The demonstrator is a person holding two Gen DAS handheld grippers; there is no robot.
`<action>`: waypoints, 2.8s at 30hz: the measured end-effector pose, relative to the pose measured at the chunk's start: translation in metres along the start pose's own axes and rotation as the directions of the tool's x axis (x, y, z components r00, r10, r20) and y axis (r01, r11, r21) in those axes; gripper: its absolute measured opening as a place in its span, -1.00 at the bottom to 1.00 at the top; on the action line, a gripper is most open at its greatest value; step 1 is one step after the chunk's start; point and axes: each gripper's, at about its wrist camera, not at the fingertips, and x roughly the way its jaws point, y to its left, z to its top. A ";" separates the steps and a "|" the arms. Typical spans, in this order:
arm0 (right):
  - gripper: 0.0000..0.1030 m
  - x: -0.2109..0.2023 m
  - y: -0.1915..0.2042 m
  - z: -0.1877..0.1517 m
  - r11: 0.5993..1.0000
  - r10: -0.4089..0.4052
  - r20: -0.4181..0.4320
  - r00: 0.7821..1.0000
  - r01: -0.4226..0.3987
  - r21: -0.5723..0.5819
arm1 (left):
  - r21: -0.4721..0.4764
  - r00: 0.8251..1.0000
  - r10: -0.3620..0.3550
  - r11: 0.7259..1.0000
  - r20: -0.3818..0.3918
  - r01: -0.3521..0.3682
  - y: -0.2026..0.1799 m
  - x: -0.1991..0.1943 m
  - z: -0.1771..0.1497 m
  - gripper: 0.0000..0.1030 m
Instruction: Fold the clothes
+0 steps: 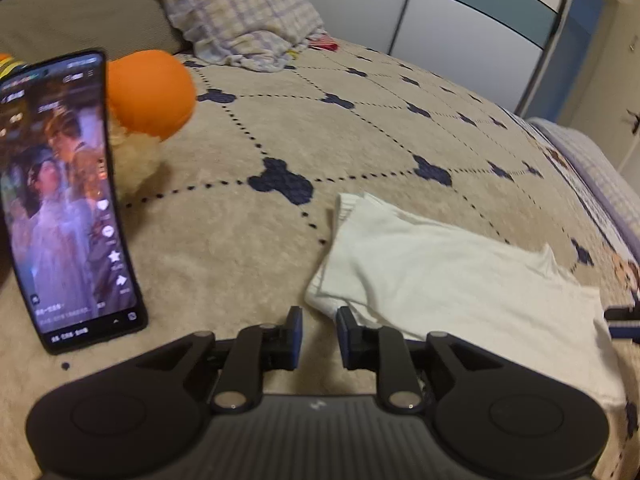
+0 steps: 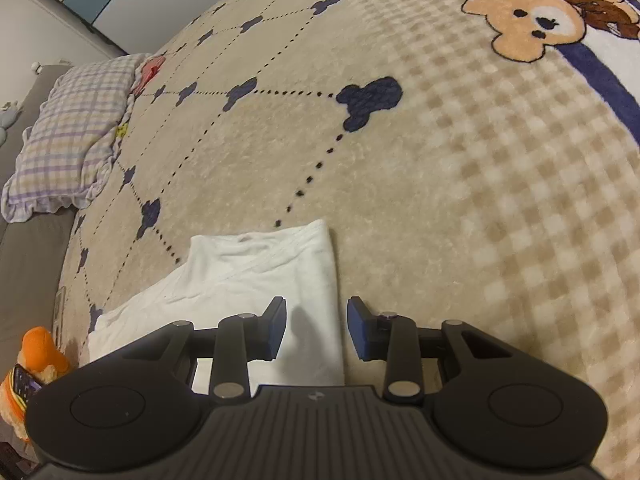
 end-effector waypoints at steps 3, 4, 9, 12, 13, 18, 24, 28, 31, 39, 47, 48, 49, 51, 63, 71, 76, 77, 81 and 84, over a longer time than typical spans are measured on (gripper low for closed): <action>-0.29 -0.001 0.000 0.000 1.000 0.013 -0.002 1.000 -0.013 0.007 | -0.050 1.000 -0.023 0.998 0.017 0.024 0.003 -0.003 0.003 -0.60; -0.29 -0.001 0.000 0.000 1.000 0.016 -0.002 1.000 -0.016 0.009 | -0.091 0.999 -0.041 0.995 0.021 0.043 0.007 -0.003 0.004 -0.60; -0.29 -0.001 0.000 0.002 1.000 0.020 -0.001 1.000 -0.020 0.016 | -0.367 0.981 -0.190 0.910 0.038 0.191 0.035 0.000 0.005 -0.59; -0.29 0.000 0.001 0.002 1.000 0.022 -0.002 1.000 -0.022 0.013 | -0.466 0.958 -0.283 0.842 0.050 0.273 0.044 0.003 0.002 -0.60; -0.28 0.001 0.002 0.002 1.000 0.021 -0.003 1.000 -0.021 0.012 | -0.480 0.952 -0.302 0.828 0.055 0.291 0.044 0.004 0.002 -0.60; -0.28 0.003 0.003 0.001 1.000 0.018 -0.006 1.000 -0.018 0.003 | -0.477 0.958 -0.286 0.839 0.023 0.262 0.037 0.011 -0.001 -0.59; -0.28 0.005 0.006 0.001 1.000 0.014 -0.010 1.000 -0.014 -0.007 | -0.376 0.991 -0.125 0.921 -0.046 0.099 0.023 0.015 -0.001 -0.59; -0.28 0.004 0.004 0.002 1.000 0.011 -0.009 1.000 -0.011 -0.002 | -0.202 0.999 -0.042 0.979 -0.008 0.039 -0.005 0.001 0.004 -0.58; -0.28 0.005 0.000 -0.001 1.000 -0.007 -0.033 0.999 0.007 0.002 | -0.069 0.998 -0.059 0.996 0.028 0.061 -0.031 -0.010 0.006 -0.47; -0.27 -0.003 -0.014 -0.008 0.997 0.057 -0.126 0.990 -0.050 0.063 | 0.222 0.969 -0.245 0.946 0.011 0.237 -0.104 -0.016 -0.007 -0.36; -0.27 -0.015 -0.026 -0.026 0.997 0.072 -0.209 0.975 -0.068 0.028 | 0.556 0.911 -0.393 0.732 -0.129 0.394 -0.184 -0.013 -0.053 -0.14; -0.27 -0.016 -0.028 -0.027 0.996 0.083 -0.215 0.973 -0.078 0.031 | 0.582 0.903 -0.404 0.704 -0.145 0.408 -0.191 -0.014 -0.058 -0.08; -0.27 -0.016 -0.031 -0.028 0.996 0.092 -0.221 0.971 -0.087 0.034 | 0.600 0.897 -0.414 0.682 -0.154 0.418 -0.196 -0.014 -0.062 -0.05; -0.27 -0.016 -0.034 -0.030 0.994 0.111 -0.234 0.966 -0.104 0.039 | 0.632 0.888 -0.427 0.645 -0.169 0.430 -0.204 -0.015 -0.069 0.05; -0.86 -0.017 -0.033 -0.030 0.972 0.234 -0.276 0.932 -0.228 0.054 | 0.753 0.872 -0.465 0.516 -0.153 0.407 -0.235 -0.013 -0.091 0.09; -0.87 -0.019 -0.040 -0.023 0.953 0.303 -0.266 0.915 -0.285 0.105 | 0.793 0.876 -0.458 0.473 -0.151 0.384 -0.255 -0.004 -0.098 -0.03; -0.87 -0.019 -0.045 -0.017 0.936 0.349 -0.268 0.898 -0.320 0.149 | 0.835 0.891 -0.441 0.446 -0.107 0.322 -0.269 -0.001 -0.109 -0.37; -0.87 -0.019 -0.045 -0.016 0.934 0.355 -0.271 0.895 -0.325 0.150 | 0.838 0.900 -0.425 0.456 -0.090 0.299 -0.271 0.001 -0.110 -0.76; -0.81 -0.013 -0.048 -0.001 0.937 0.342 -0.253 0.905 -0.309 0.162 | 0.804 0.918 -0.387 0.517 -0.086 0.293 -0.272 0.009 -0.103 -0.88; -0.75 -0.011 -0.052 0.014 0.954 0.288 -0.207 0.935 -0.261 0.147 | 0.801 0.919 -0.387 0.526 -0.074 0.286 -0.272 0.007 -0.103 -0.88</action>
